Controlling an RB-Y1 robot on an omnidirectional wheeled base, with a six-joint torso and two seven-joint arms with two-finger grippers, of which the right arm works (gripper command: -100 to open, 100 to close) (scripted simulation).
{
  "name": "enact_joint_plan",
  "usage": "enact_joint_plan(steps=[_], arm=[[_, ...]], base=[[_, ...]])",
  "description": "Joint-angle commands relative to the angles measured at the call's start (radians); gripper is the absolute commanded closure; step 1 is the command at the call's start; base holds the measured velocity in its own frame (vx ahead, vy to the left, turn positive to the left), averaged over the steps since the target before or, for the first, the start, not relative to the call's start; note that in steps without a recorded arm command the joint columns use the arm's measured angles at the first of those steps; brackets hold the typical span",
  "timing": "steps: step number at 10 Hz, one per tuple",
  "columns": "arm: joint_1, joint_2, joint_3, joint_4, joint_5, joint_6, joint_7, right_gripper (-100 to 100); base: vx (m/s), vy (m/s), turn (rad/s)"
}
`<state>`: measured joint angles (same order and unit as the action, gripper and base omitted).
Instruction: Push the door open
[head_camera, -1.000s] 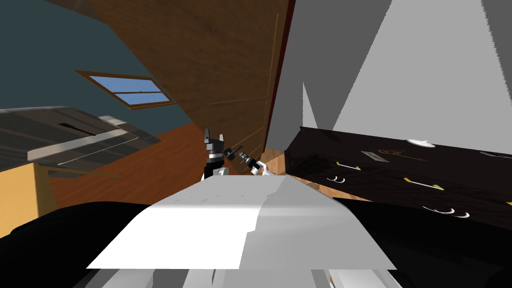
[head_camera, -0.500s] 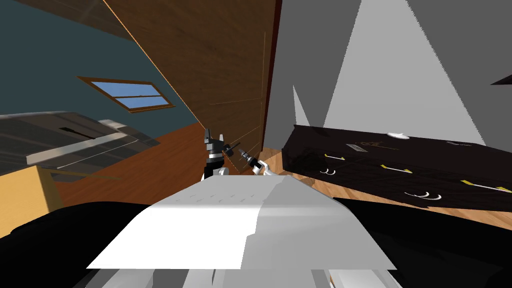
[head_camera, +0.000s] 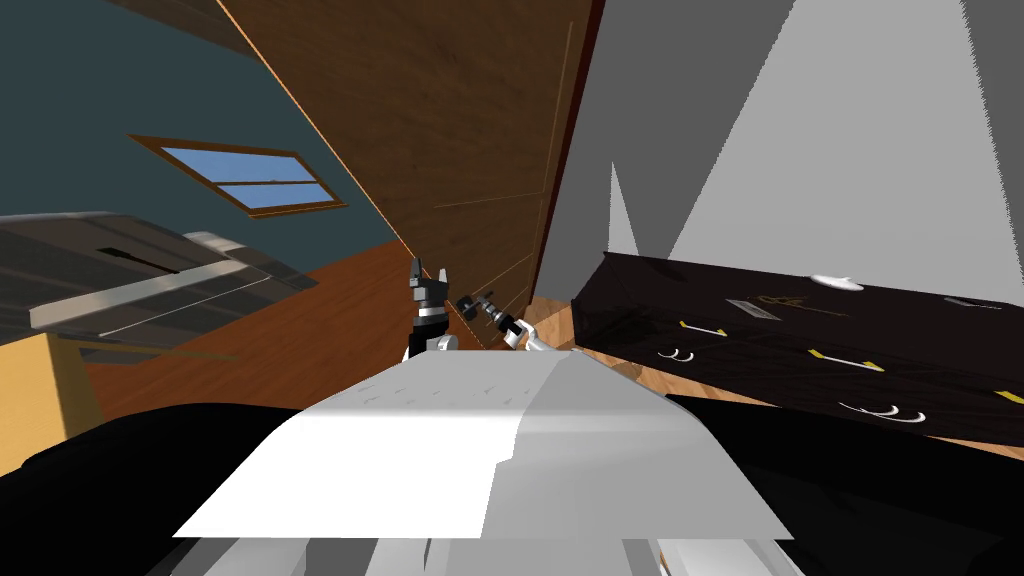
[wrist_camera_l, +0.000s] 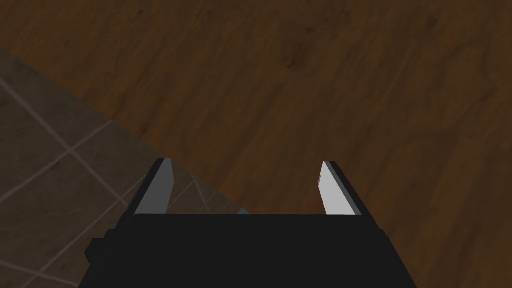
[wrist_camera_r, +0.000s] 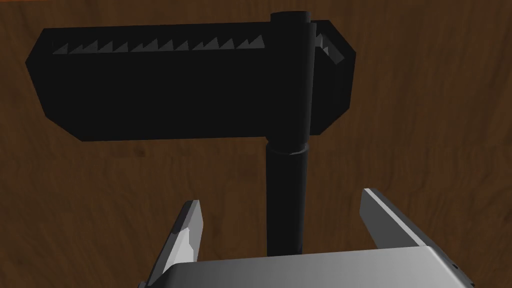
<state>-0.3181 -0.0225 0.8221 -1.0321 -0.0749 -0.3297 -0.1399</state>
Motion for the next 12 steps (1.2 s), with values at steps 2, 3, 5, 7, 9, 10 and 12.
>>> enact_joint_plan(steps=[2,3,5,7,9,10,12], arm=[[0.000,0.000,0.000,0.000,0.000,0.000,0.000,100],[0.000,0.000,0.000,0.000,0.000,0.000,0.000,100],[0.000,0.000,0.000,0.000,0.000,0.000,0.000,100],[0.000,0.000,0.000,0.000,0.000,0.000,0.000,100],[0.008,-0.022,-0.018,-0.004,-0.005,-0.006,0.001,-100],[0.012,-0.013,-0.027,-0.005,-0.008,-0.009,0.002,-100],[0.010,-0.003,-0.030,-0.001,-0.009,-0.010,0.002,-100]], base=[[0.019,0.033,-0.003],[-0.016,-0.032,0.006],[-0.013,-0.022,0.000],[-0.002,-0.003,0.000],[-0.158,-0.058,-0.115],[-0.197,-0.041,-0.070],[-0.137,-0.033,-0.054]])
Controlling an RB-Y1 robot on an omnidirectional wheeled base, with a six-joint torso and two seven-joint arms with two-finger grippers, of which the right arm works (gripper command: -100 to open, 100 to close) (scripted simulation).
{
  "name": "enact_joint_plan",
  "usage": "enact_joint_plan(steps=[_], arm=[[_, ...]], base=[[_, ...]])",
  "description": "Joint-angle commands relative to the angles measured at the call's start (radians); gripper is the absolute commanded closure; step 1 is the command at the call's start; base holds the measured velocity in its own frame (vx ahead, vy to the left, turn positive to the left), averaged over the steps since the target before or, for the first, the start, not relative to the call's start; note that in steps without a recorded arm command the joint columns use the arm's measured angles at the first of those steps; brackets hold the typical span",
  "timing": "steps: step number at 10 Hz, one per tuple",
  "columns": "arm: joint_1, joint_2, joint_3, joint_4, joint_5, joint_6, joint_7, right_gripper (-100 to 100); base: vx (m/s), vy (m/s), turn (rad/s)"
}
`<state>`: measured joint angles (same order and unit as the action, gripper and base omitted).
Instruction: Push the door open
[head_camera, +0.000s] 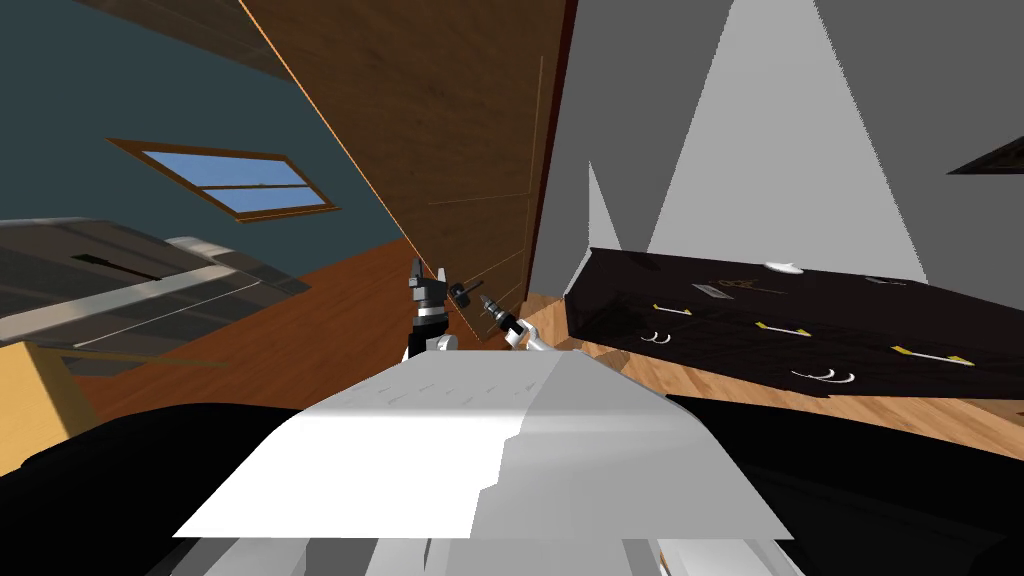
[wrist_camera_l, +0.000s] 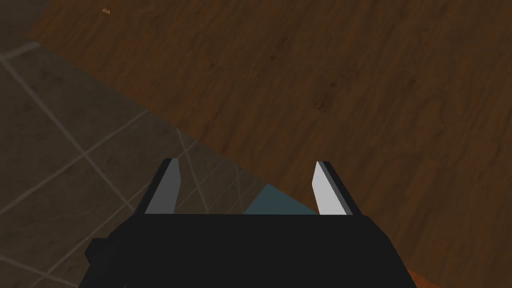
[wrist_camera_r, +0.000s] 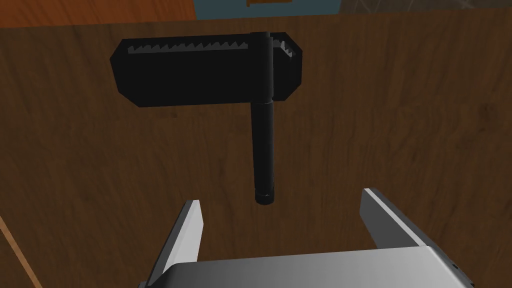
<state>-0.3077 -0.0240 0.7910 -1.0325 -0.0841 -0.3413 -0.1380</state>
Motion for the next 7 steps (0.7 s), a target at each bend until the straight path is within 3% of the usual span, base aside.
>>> enact_joint_plan(steps=[1,3,6,7], arm=[[-0.004,-0.016,-0.007,0.006,0.001,0.000,0.003,-100],[-0.007,-0.018,-0.014,0.011,0.002,0.000,0.006,-100],[-0.013,0.008,-0.027,0.021,0.004,0.000,0.011,-100],[-0.011,0.002,-0.024,0.017,0.004,0.002,0.010,-100]], base=[[0.055,0.129,0.050],[0.154,0.174,0.019],[0.168,0.184,0.029],[0.051,0.070,-0.006]])
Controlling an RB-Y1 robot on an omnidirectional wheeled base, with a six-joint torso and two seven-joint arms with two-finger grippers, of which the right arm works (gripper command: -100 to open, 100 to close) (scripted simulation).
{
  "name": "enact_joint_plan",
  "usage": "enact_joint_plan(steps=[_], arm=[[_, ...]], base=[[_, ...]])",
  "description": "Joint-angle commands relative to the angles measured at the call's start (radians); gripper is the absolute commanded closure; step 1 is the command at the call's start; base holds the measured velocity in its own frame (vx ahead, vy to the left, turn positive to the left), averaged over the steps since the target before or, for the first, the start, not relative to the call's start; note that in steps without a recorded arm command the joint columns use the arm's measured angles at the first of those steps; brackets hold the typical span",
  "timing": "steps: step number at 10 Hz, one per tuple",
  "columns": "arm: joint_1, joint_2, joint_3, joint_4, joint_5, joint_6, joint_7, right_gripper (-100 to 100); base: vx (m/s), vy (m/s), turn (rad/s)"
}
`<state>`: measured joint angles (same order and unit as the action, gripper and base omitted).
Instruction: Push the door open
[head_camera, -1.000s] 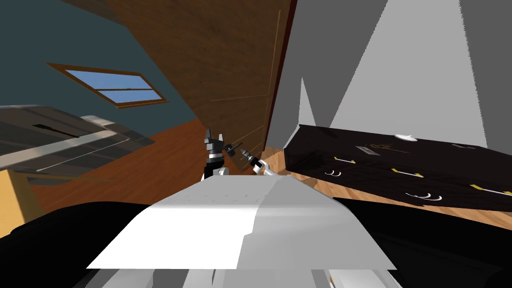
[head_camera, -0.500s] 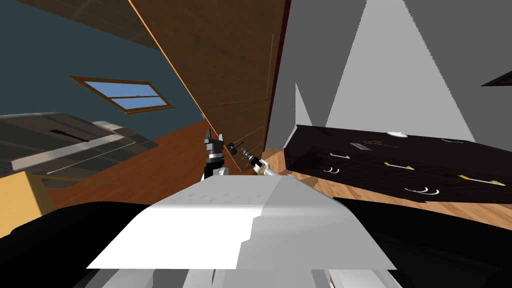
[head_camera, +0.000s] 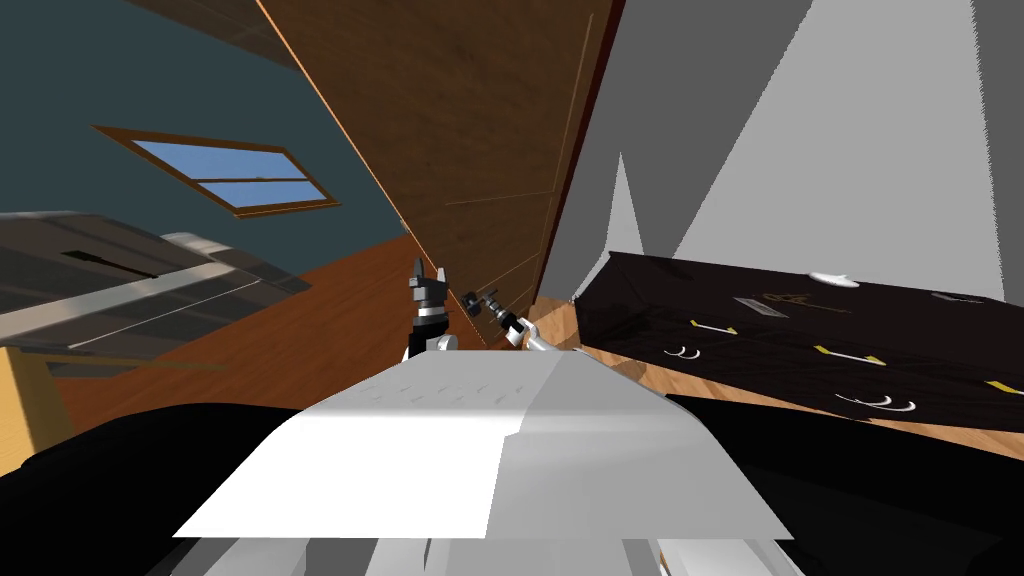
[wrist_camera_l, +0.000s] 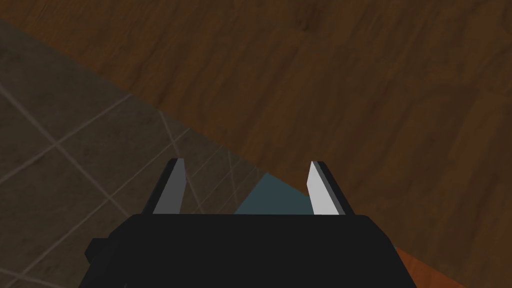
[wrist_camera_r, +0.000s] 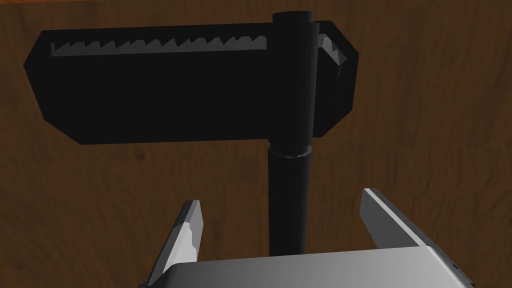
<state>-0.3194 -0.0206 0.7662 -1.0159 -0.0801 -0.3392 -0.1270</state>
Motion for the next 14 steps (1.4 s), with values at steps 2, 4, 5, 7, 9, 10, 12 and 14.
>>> enact_joint_plan(steps=[2,4,5,7,9,10,12,14], arm=[[0.000,-0.002,0.000,0.000,0.000,0.000,-0.001,100],[0.000,-0.002,0.000,0.000,0.000,0.000,-0.001,100],[0.000,-0.002,0.000,0.000,0.000,0.000,-0.001,100],[0.005,-0.025,-0.007,-0.005,-0.005,-0.002,-0.002,-100],[0.009,-0.021,-0.012,-0.009,-0.008,-0.003,-0.003,-100],[0.011,-0.007,-0.016,-0.011,-0.010,-0.004,-0.004,-100],[0.007,-0.028,-0.022,-0.007,-0.007,-0.002,0.000,-100],[0.005,-0.029,-0.026,-0.003,-0.007,-0.001,0.002,-100]], base=[[-0.014,-0.020,0.003],[-0.015,-0.020,0.000],[-0.004,-0.006,0.000],[-0.051,-0.032,-0.045],[-0.190,-0.075,-0.070],[-0.177,-0.088,-0.078],[-0.013,0.023,0.019],[0.136,0.167,0.014]])
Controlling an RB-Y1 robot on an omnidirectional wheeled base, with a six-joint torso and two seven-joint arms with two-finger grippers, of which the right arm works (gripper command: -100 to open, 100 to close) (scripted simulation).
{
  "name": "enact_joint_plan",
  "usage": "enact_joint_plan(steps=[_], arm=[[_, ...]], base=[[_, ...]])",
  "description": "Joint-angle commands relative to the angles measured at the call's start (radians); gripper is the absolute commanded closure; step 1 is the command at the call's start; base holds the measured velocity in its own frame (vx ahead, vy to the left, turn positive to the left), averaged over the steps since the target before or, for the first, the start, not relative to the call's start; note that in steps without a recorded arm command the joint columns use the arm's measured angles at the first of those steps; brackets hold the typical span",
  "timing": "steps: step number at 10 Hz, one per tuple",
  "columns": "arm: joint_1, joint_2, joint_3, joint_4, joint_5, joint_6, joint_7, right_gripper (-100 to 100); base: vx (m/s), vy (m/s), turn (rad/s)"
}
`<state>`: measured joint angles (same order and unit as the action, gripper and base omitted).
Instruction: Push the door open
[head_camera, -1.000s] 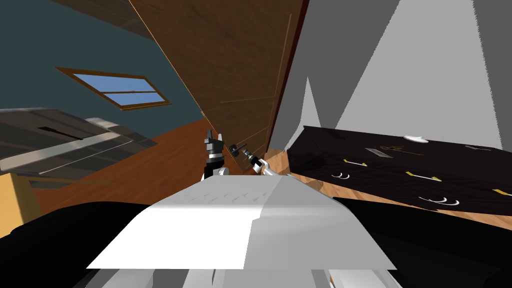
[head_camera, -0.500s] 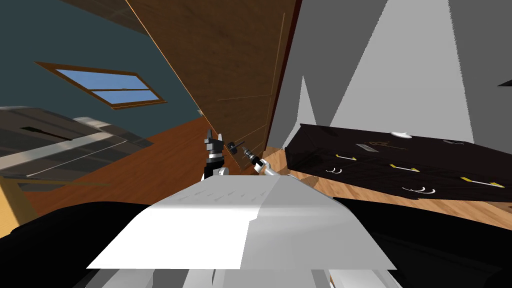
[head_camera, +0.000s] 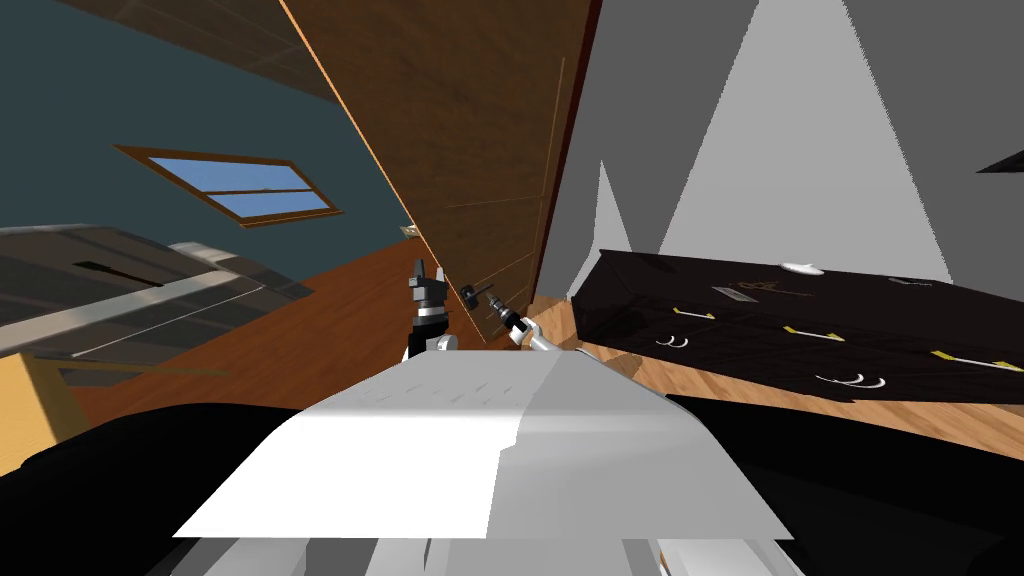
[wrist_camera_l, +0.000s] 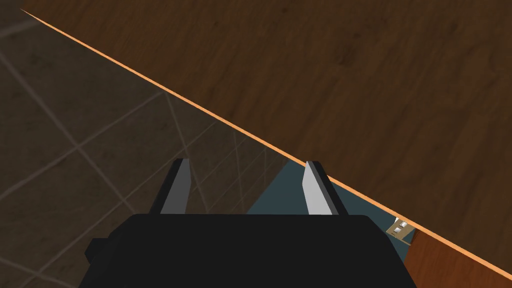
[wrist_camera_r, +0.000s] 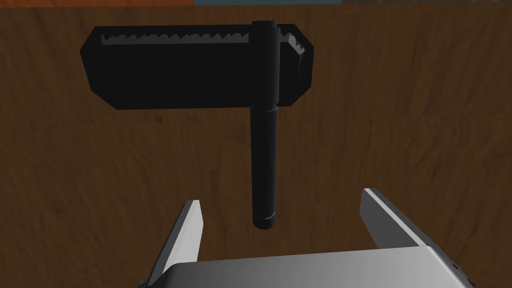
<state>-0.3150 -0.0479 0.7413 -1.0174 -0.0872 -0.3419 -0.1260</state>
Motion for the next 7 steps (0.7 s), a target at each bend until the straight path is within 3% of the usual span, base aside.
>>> enact_joint_plan(steps=[1,4,5,6,7], arm=[[-0.002,0.002,-0.006,0.002,0.001,0.002,0.003,-100],[-0.008,0.038,-0.018,0.011,0.003,0.002,0.008,-100],[-0.007,0.027,-0.016,0.003,0.002,0.007,0.006,-100],[-0.007,0.027,-0.016,0.003,0.002,0.007,0.006,100],[-0.007,0.027,-0.016,0.003,0.002,0.007,0.006,100]], base=[[0.148,0.165,0.033],[0.159,0.160,0.024],[0.054,0.056,-0.001],[-0.009,-0.008,-0.002],[-0.018,-0.021,0.009]])
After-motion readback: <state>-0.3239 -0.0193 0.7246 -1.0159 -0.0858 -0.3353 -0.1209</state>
